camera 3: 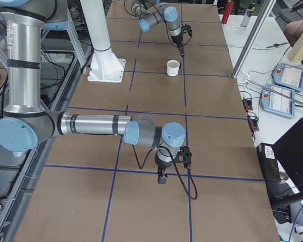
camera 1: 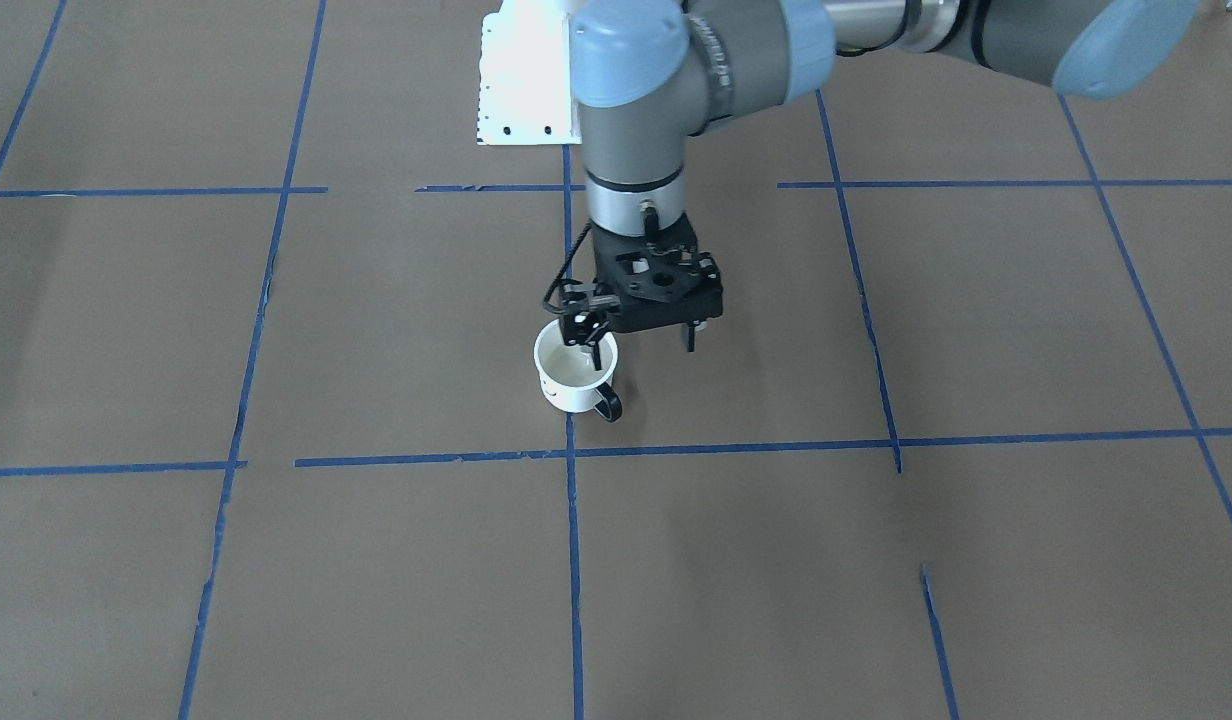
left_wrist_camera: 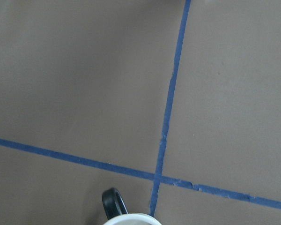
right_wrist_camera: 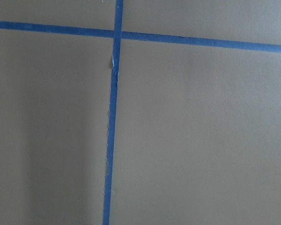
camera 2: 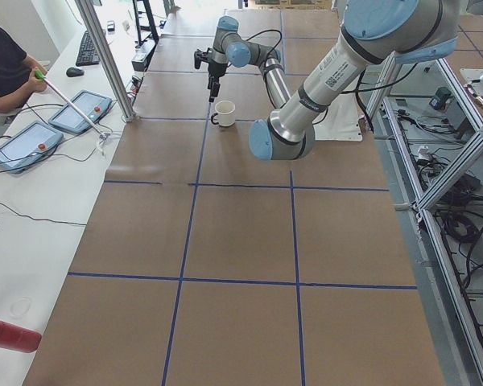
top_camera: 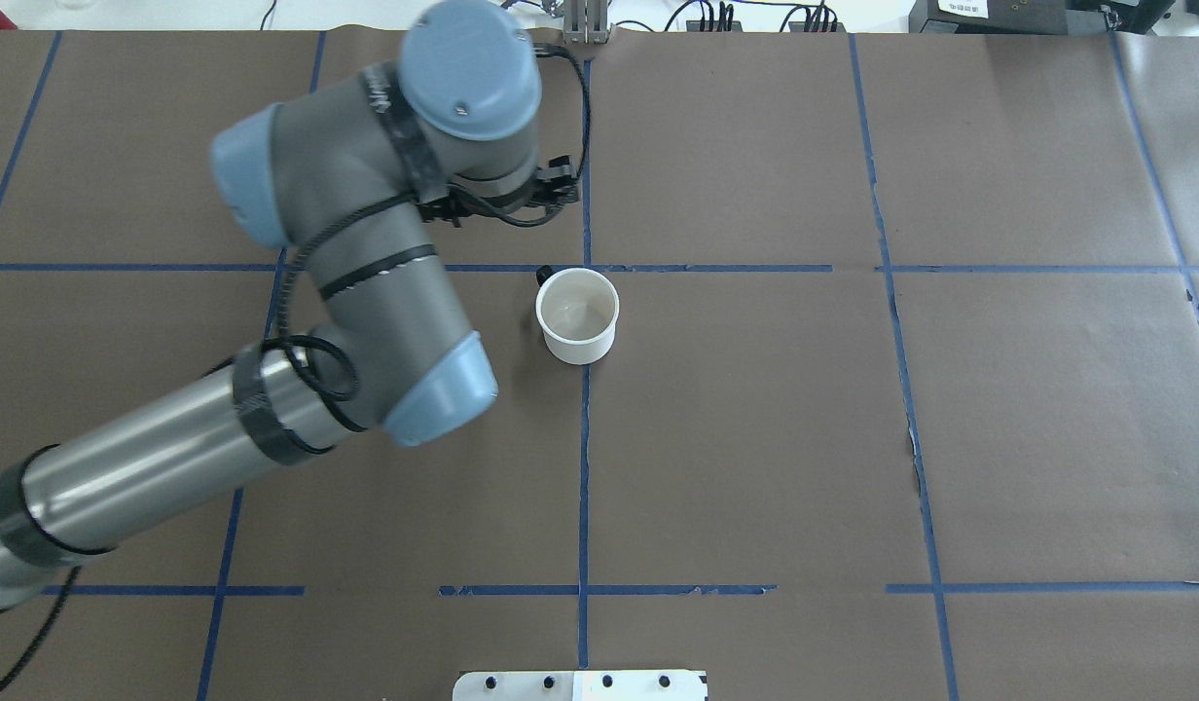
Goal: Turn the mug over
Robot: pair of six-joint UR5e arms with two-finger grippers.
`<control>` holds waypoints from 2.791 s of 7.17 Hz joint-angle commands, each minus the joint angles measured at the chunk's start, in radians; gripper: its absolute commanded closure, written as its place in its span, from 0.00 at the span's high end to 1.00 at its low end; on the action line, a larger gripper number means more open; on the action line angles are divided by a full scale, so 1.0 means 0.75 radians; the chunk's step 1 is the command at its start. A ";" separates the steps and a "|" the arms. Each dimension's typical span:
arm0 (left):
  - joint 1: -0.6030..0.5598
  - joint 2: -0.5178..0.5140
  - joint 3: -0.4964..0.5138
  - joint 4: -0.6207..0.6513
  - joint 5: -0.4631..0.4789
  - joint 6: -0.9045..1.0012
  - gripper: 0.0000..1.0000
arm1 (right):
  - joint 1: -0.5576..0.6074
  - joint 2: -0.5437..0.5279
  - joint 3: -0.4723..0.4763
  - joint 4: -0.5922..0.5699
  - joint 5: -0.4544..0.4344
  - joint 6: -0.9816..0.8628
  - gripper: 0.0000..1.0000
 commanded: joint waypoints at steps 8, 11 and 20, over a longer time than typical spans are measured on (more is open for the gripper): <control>-1.092 1.134 -0.243 -0.030 -0.612 1.837 1.00 | 0.000 0.000 0.000 0.000 0.000 0.000 1.00; -1.226 1.243 -0.001 -0.090 -0.651 2.035 1.00 | 0.000 0.000 0.000 0.000 0.000 0.000 1.00; -1.236 1.207 -0.112 -0.157 -0.713 2.021 1.00 | 0.000 0.000 0.000 0.000 0.000 0.000 1.00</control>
